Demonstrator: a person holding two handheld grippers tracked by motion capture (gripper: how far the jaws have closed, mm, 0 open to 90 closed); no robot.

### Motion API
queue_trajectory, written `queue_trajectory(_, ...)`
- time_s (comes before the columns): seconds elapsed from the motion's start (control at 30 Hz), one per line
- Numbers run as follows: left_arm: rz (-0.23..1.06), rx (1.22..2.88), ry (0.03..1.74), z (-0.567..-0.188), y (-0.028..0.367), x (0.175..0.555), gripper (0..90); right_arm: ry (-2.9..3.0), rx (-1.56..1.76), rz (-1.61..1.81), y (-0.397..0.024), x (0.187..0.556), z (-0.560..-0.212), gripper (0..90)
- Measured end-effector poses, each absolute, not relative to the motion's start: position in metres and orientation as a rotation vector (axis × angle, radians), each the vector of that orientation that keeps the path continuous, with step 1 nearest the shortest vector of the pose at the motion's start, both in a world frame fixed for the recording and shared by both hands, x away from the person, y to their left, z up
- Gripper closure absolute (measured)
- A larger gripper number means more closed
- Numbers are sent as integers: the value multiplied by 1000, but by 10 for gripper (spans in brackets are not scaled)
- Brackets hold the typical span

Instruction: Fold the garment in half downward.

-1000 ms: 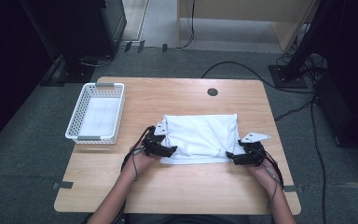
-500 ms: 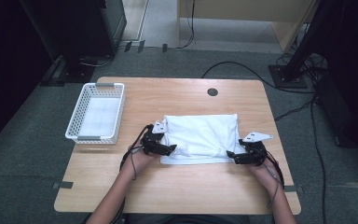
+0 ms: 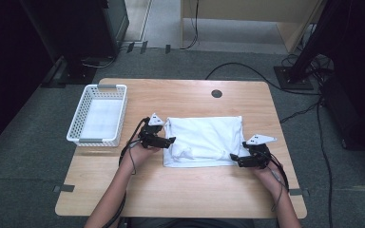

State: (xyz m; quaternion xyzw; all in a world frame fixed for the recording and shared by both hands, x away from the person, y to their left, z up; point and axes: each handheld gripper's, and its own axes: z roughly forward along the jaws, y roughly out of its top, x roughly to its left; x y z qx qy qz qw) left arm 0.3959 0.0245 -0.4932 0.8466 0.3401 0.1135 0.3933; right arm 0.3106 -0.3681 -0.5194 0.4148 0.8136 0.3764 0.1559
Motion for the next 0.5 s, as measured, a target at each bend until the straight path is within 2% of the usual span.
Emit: queue_trajectory(0.5, 294, 2111, 883, -498, 20, 427, 216, 2333, 1198, 1076, -368, 311, -521, 222)
